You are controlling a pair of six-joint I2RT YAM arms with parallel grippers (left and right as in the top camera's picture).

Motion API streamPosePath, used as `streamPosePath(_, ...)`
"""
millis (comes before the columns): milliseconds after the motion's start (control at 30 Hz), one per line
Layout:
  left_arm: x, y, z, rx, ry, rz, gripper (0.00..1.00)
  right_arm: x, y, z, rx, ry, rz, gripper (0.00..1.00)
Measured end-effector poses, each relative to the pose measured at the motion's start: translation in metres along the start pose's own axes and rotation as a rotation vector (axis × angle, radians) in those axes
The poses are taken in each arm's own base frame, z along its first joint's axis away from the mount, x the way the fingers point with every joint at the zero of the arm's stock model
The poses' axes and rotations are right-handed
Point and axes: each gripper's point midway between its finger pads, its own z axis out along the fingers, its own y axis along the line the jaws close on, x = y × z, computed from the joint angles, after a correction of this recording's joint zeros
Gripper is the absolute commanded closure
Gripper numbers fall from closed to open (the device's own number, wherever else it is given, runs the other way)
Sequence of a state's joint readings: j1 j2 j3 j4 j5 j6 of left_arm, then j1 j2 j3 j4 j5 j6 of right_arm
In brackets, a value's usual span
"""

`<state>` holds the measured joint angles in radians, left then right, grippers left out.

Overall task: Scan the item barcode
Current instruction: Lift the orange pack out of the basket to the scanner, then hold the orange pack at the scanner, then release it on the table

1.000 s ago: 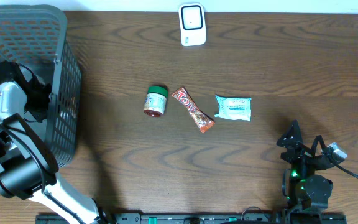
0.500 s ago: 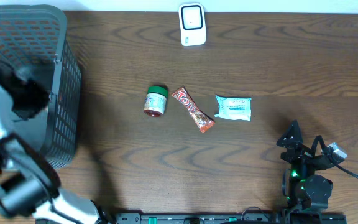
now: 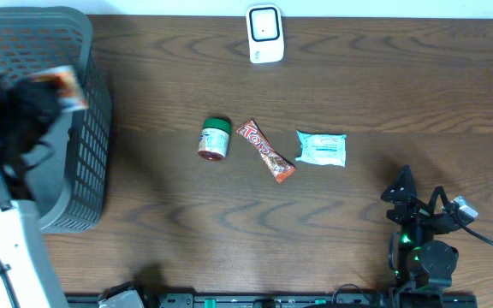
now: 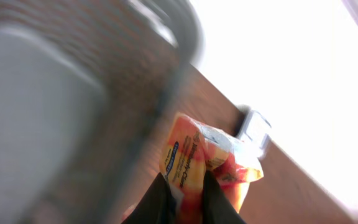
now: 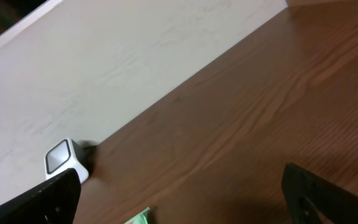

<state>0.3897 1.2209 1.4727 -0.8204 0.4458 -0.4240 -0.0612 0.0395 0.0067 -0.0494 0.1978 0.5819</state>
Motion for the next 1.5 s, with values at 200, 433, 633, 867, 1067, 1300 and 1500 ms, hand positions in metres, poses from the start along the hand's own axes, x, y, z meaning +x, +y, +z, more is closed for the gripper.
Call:
streamPosePath(200, 0.097, -0.106, 0.032, 0.245, 0.279, 0.211, 0.93, 0.000, 0.000, 0.000, 0.000, -0.001, 0.000, 0.01)
streamPosePath(433, 0.229, -0.185, 0.089, 0.385, 0.531, 0.455, 0.92, 0.000, 0.000, 0.000, 0.000, 0.000, 0.000, 0.01)
streamPosePath(633, 0.285, -0.201, 0.159, 0.356, 0.518, 0.525, 0.92, 0.000, 0.000, 0.000, 0.000, 0.000, 0.000, 0.01)
streamPosePath(867, 0.329, -0.176, 0.228, 0.257, 0.557, 0.474, 0.92, 0.000, 0.000, 0.000, 0.000, 0.000, 0.000, 0.01)
streamPosePath(1067, 0.360, -0.146, 0.261, 0.158, 0.618, 0.390, 0.56, 0.000, 0.000, 0.000, 0.000, 0.000, 0.000, 0.01)
streamPosePath(1300, 0.366, -0.139, 0.267, 0.130, 0.632, 0.354, 0.02, 0.000, 0.000, 0.000, 0.000, 0.000, 0.000, 0.01)
streamPosePath(1500, 0.336, -0.166, 0.238, 0.210, 0.573, 0.395, 0.02, 0.000, 0.000, 0.000, 0.000, 0.000, 0.000, 0.01)
